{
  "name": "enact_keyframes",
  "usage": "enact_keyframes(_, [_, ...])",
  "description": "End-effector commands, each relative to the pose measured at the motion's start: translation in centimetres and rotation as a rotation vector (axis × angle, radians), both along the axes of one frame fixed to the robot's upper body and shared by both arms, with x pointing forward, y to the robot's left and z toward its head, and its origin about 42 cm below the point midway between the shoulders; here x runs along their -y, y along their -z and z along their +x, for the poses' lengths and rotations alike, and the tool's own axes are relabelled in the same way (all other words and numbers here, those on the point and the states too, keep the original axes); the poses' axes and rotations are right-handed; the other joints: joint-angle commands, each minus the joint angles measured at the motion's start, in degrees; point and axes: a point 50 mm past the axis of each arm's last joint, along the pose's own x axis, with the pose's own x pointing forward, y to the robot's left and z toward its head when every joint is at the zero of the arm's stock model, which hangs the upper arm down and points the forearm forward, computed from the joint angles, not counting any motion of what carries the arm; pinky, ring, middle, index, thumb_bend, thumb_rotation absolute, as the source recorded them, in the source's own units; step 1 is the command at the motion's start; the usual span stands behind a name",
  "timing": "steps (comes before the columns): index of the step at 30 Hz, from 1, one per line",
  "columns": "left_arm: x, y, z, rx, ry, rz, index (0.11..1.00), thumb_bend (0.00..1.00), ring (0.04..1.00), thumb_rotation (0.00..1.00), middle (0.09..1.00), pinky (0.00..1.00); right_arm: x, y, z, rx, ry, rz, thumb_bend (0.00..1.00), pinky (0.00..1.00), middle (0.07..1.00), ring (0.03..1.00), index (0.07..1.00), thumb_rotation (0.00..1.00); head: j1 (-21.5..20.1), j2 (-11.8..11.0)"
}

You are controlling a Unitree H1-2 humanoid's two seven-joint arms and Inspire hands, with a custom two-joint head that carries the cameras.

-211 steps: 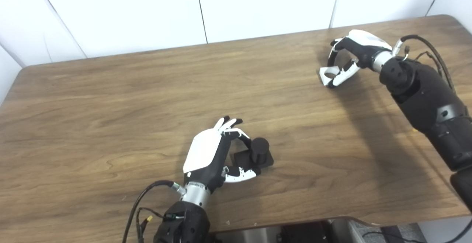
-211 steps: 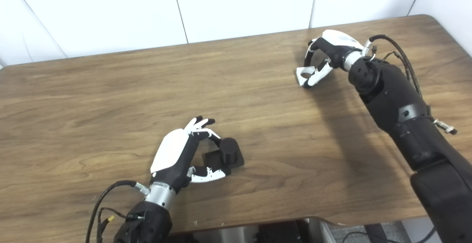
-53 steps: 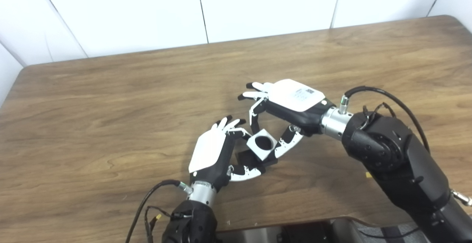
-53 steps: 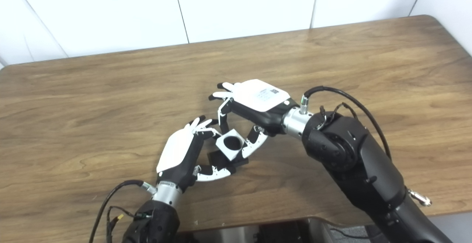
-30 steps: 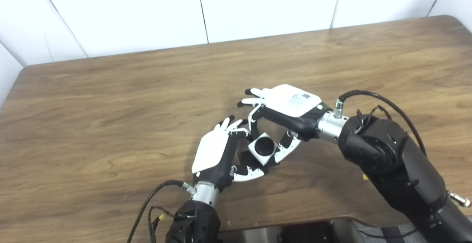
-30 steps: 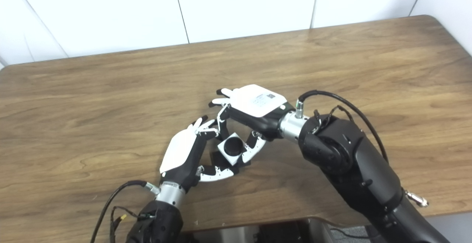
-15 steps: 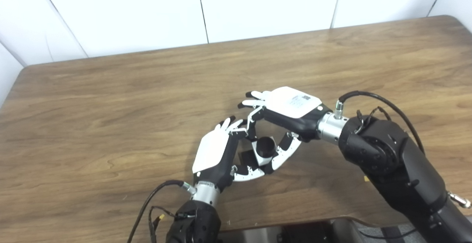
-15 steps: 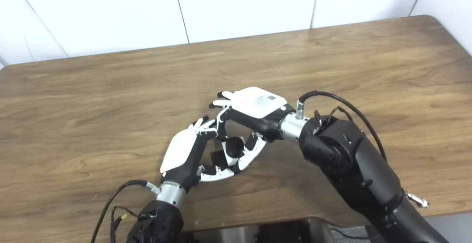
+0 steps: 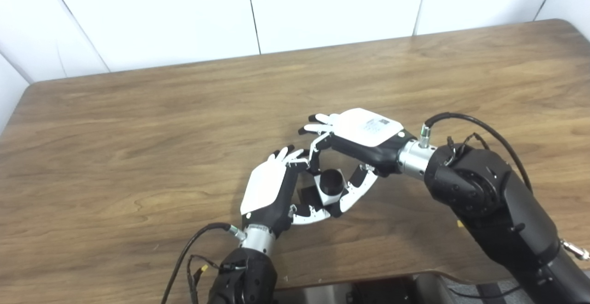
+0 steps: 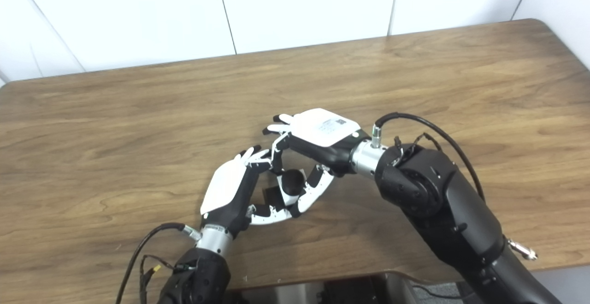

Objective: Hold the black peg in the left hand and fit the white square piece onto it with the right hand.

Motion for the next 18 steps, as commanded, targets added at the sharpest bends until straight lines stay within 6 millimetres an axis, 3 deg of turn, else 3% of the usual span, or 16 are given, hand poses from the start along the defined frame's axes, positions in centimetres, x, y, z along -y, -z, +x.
enact_keyframes(1, [-0.20,-0.51,0.36,0.030,-0.007,0.031,0.721,0.77,0.956,0.18,0.877,1.00,0.13,-1.12,0.58,0.038,0.006,0.012,1.00,0.98,0.942,1.000,0.743,0.38,-0.01,0.03])
enact_keyframes(10, [-0.70,-0.53,0.50,0.026,-0.005,0.062,0.795,0.81,0.960,0.21,0.889,1.00,0.33,-0.98,0.58,0.039,0.015,0.022,1.00,0.98,0.943,1.000,0.746,0.40,-0.08,0.10])
enact_keyframes(18, [-1.16,-0.72,0.67,0.020,0.018,0.085,0.833,0.93,0.955,0.33,0.903,0.98,0.56,-1.00,0.60,0.040,0.024,0.025,1.00,0.98,0.947,1.000,0.747,0.37,0.22,-0.18])
